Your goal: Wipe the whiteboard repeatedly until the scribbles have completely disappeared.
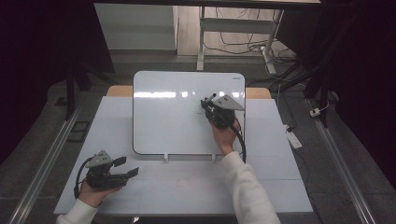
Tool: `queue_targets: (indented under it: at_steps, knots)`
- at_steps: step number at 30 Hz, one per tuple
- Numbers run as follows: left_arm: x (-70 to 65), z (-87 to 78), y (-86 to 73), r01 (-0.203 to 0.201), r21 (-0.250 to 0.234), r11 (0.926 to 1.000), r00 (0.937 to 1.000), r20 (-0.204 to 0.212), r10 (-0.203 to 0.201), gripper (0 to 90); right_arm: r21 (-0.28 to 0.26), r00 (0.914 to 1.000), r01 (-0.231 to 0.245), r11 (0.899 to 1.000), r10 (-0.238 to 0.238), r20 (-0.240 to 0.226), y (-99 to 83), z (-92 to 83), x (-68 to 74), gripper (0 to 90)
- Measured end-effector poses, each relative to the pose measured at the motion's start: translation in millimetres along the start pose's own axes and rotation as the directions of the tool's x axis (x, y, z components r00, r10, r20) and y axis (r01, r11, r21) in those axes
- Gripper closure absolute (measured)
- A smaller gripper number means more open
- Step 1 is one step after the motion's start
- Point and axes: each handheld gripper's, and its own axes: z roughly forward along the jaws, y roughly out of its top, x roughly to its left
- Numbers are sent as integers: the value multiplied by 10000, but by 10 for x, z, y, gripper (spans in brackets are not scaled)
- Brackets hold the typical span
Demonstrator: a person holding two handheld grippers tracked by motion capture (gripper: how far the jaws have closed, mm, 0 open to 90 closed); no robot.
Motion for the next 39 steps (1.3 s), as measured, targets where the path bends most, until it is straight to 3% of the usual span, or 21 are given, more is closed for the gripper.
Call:
queue_targets:
  at_steps: [2,3,5,8,10,14,19,23,27,31,32,34,35,39]
  knots:
    - [6,8,-1,4,32,10000,10000,20,-4,278,183,9972,524,9985,-513,-544,-33,27,116,784]
    - [6,10,-3,12,28,10000,10000,17,-12,279,227,9955,752,9969,-738,-595,-45,34,153,784]
    - [0,3,-4,-22,30,10000,10000,-6,22,278,105,9976,503,9987,-498,-471,-37,36,107,784]
    - [-5,-12,-3,-21,-30,10000,10000,-2,21,278,-158,9997,18,9999,-14,237,-2,-9,-42,784]
    - [2,-4,-2,-3,-14,10000,10000,-13,3,278,-196,9994,-92,9998,99,344,2,-22,-66,784]
    - [-7,4,1,-34,24,10000,10000,-13,34,278,90,9976,655,9978,-653,-237,-20,20,74,784]
    - [-1,-13,-5,17,-34,10000,10000,-28,-17,278,-150,9986,-149,9998,156,510,-25,-95,-151,784]
    - [-10,6,2,-43,26,10000,10000,-14,43,278,112,9982,534,9985,-537,251,-62,-132,-85,784]
    - [-16,-9,0,-46,-9,10000,10000,-40,46,278,-296,9972,-521,9982,536,522,-66,-166,-255,783]
    - [3,17,1,3,66,10000,10000,-16,-3,278,63,9984,546,9985,-547,169,-67,-135,-99,783]
    - [-1,21,0,-38,89,10000,10000,-20,38,278,3,9987,473,9989,-473,201,-61,-129,-108,783]
    - [-9,10,-3,-49,64,10000,10000,-21,49,278,-275,9993,-220,9994,228,284,-62,-119,-166,783]
    - [-8,1,-4,-38,38,10000,10000,-31,38,278,-284,9991,-336,9990,343,233,-70,-107,-159,784]
    - [12,5,-2,29,33,10000,10000,-31,-29,278,199,9965,705,9973,-695,-457,-79,-60,39,783]
